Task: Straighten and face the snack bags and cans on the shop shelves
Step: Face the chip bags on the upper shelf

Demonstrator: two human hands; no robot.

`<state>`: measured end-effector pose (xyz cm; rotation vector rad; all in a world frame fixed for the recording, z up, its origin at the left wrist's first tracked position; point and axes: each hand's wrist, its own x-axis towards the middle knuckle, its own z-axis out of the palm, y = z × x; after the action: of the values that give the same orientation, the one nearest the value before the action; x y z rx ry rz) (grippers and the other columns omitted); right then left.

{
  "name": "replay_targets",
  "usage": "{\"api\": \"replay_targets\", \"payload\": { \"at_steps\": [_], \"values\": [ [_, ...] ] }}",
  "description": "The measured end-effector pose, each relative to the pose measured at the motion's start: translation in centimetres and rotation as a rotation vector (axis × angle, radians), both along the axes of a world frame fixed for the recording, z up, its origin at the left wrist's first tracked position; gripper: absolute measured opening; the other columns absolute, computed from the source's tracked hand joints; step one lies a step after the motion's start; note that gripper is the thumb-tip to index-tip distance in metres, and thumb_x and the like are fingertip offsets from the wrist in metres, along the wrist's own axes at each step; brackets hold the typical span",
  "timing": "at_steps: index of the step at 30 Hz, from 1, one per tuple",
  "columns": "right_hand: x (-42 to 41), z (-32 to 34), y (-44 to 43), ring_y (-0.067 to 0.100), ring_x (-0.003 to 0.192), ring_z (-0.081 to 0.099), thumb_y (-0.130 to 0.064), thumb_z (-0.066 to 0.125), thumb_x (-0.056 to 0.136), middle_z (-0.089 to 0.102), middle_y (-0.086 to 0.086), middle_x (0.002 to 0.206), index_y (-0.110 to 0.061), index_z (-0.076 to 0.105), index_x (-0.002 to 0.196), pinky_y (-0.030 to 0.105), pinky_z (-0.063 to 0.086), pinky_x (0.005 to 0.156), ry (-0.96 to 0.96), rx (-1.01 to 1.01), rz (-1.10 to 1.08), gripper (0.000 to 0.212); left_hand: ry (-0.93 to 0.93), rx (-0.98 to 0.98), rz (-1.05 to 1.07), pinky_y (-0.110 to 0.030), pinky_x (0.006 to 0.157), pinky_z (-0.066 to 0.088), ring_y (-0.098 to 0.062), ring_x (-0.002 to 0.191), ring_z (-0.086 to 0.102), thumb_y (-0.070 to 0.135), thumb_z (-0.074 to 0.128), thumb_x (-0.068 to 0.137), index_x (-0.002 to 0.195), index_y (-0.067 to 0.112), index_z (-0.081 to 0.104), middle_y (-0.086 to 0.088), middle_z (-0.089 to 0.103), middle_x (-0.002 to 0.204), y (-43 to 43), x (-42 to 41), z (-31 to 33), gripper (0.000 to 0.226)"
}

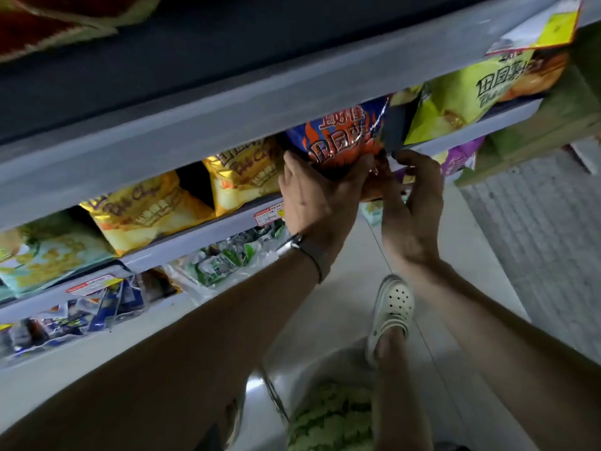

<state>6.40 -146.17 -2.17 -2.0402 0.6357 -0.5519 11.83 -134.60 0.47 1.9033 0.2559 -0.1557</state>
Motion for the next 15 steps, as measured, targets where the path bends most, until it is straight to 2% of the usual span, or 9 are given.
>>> {"api": "replay_targets", "payload": {
  "at_steps": [4, 6, 9, 11, 13, 15],
  "values": [
    [2.9, -1.6, -2.3, 0.027, 0.103, 0.062, -0.029, 0.059, 0.105, 0.064, -0.001, 0.106, -0.023, 0.064, 0.118, 0.055, 0.052, 0.084, -0.005, -0.012, 0.129, 0.016, 0.010, -0.052, 0.014, -0.049, 0.098, 0.054, -0.026, 0.117, 0.060, 0.059, 0.088, 0.064, 0.126, 0.021, 0.049, 0.001, 0.064, 0.126, -2.6, 2.0, -0.3, 0.083],
    [4.0, -1.8, -3.0, 0.026, 0.100, 0.061, -0.027, 0.057, 0.105, 0.065, -0.002, 0.102, -0.018, 0.064, 0.119, 0.054, 0.051, 0.086, 0.012, 0.019, 0.159, 0.018, 0.007, -0.072, 0.019, -0.048, 0.097, 0.056, -0.023, 0.116, 0.064, 0.053, 0.091, 0.064, 0.125, 0.022, 0.052, 0.003, 0.067, 0.125, -2.8, 2.5, -0.5, 0.079],
    [5.0, -1.5, -3.8, 0.023, 0.110, 0.061, -0.030, 0.056, 0.105, 0.067, 0.002, 0.116, -0.013, 0.061, 0.131, 0.042, 0.052, 0.095, 0.073, 0.003, 0.228, 0.032, -0.071, -0.154, 0.006, -0.049, 0.093, 0.061, -0.020, 0.111, 0.074, 0.032, 0.091, 0.071, 0.129, 0.016, 0.064, 0.003, 0.077, 0.118, -2.3, 3.3, -1.3, 0.066],
    [5.6, -1.7, -4.4, 0.021, 0.112, 0.063, -0.031, 0.056, 0.105, 0.067, 0.003, 0.122, -0.010, 0.059, 0.134, 0.030, 0.051, 0.095, 0.070, -0.001, 0.294, 0.037, -0.104, -0.181, 0.016, -0.050, 0.096, 0.061, -0.019, 0.112, 0.074, 0.016, 0.081, 0.077, 0.129, 0.008, 0.068, -0.001, 0.078, 0.118, -2.0, 3.3, -1.4, 0.054],
    [6.4, -2.1, -4.8, 0.018, 0.113, 0.065, -0.027, 0.058, 0.104, 0.068, 0.004, 0.123, -0.007, 0.058, 0.135, 0.025, 0.052, 0.094, 0.070, 0.030, 0.353, 0.037, -0.111, -0.169, 0.031, -0.049, 0.099, 0.060, -0.020, 0.116, 0.073, 0.014, 0.079, 0.080, 0.131, 0.006, 0.066, -0.003, 0.077, 0.121, -2.0, 3.1, -1.0, 0.054],
    [7.1, -2.5, -5.2, 0.019, 0.115, 0.065, -0.024, 0.059, 0.104, 0.069, 0.005, 0.124, -0.008, 0.058, 0.135, 0.026, 0.053, 0.094, 0.090, 0.053, 0.387, 0.035, -0.090, -0.144, 0.008, -0.050, 0.102, 0.058, -0.021, 0.120, 0.071, 0.014, 0.083, 0.081, 0.136, 0.007, 0.063, -0.003, 0.076, 0.125, -2.3, 2.6, -0.8, 0.059]
  ]
}}
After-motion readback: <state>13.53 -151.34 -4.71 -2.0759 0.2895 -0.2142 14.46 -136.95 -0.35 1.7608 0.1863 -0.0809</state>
